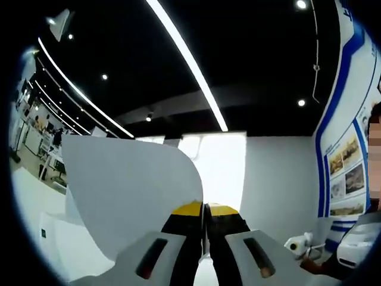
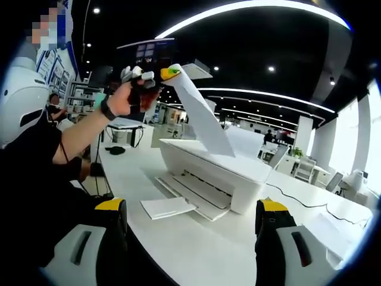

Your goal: Remove the paper from the printer output slot and place it on top of the printer

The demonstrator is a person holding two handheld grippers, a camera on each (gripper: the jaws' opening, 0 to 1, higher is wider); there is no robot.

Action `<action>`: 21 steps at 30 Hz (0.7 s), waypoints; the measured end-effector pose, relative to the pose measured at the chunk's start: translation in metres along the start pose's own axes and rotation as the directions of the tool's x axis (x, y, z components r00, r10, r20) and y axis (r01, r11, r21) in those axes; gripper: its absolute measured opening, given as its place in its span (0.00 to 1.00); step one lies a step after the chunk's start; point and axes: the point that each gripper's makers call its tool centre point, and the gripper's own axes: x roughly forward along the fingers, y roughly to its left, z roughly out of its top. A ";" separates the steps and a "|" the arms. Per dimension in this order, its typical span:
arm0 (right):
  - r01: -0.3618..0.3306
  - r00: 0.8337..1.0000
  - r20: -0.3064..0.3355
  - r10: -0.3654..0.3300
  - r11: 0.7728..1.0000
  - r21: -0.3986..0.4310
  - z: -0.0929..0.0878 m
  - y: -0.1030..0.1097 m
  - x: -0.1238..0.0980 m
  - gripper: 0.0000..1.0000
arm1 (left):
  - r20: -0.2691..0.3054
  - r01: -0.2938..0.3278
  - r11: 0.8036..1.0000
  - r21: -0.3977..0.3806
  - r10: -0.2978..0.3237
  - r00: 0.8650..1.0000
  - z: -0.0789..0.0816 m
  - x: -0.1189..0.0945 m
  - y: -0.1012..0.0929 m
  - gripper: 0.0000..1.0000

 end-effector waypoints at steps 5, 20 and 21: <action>0.001 1.000 0.000 -0.001 1.000 0.002 0.000 -0.001 0.000 0.84 | -0.003 0.007 1.000 -0.013 -0.007 1.000 -0.001 -0.001 0.000 0.06; 0.003 1.000 -0.001 -0.003 1.000 0.001 -0.001 -0.001 -0.001 0.84 | -0.014 0.014 0.998 -0.064 -0.014 1.000 -0.007 -0.005 0.003 0.06; 0.003 1.000 0.000 -0.003 1.000 0.001 -0.001 -0.001 -0.001 0.84 | -0.015 0.012 0.998 -0.061 -0.013 1.000 -0.008 -0.005 0.003 0.06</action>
